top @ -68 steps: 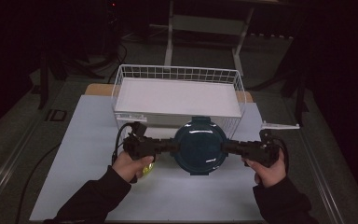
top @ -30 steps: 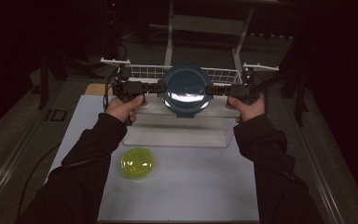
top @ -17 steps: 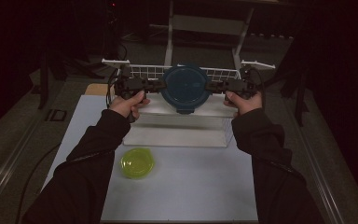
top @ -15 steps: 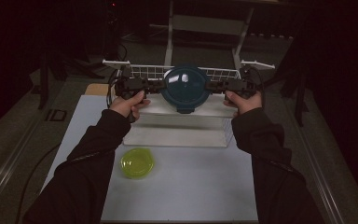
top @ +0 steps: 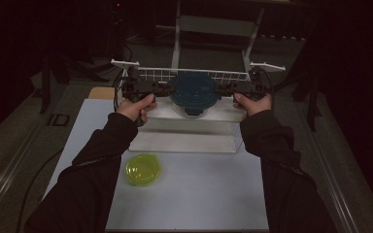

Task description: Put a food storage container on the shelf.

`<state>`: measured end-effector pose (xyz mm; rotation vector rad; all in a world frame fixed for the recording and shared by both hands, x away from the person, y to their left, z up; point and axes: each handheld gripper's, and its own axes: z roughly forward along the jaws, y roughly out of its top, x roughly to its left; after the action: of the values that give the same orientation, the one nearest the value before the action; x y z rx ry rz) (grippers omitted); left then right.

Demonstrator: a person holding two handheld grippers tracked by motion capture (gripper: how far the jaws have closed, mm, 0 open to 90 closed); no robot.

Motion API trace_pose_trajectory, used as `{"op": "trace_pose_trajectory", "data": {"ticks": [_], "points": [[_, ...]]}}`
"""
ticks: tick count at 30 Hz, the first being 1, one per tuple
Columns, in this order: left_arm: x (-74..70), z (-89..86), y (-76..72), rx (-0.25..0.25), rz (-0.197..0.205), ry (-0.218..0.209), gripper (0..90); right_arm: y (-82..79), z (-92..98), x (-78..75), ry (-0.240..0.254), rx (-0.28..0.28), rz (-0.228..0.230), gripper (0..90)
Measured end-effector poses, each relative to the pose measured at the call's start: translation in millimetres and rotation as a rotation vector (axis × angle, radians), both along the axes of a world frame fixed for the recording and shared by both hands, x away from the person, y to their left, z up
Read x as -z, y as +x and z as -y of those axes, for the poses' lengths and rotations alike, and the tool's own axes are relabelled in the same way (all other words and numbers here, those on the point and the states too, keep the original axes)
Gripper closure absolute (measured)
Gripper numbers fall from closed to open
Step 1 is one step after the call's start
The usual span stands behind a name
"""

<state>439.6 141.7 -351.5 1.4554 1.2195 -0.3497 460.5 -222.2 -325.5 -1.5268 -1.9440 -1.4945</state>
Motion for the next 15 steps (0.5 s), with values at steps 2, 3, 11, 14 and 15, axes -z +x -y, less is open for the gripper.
{"op": "trace_pose_trajectory", "data": {"ticks": [2, 3, 11, 14, 15], "points": [[-1.3, 0.9, -1.3, 0.006, 0.002, 0.011, 37.8, -1.4, -0.1, -1.9, -0.014, 0.001, 0.012, 48.8], [-2.6, 1.1, -2.8, 0.0, 0.013, 0.034, 36.7, -2.4, 0.4, -3.1, -0.014, 0.0, 0.017, 48.7], [-13.1, -0.7, -13.8, -0.009, 0.105, 0.105, 27.2, -14.3, -0.3, -19.0, -0.061, 0.005, 0.107, 45.7], [-18.8, -0.1, -21.3, -0.017, 0.154, 0.128, 22.9, -21.6, -3.8, -24.1, -0.087, 0.0, 0.144, 45.0], [-20.3, 0.4, -23.7, -0.019, 0.173, 0.141, 22.2, -24.2, -4.6, -25.3, -0.09, 0.003, 0.155, 45.0]]}}
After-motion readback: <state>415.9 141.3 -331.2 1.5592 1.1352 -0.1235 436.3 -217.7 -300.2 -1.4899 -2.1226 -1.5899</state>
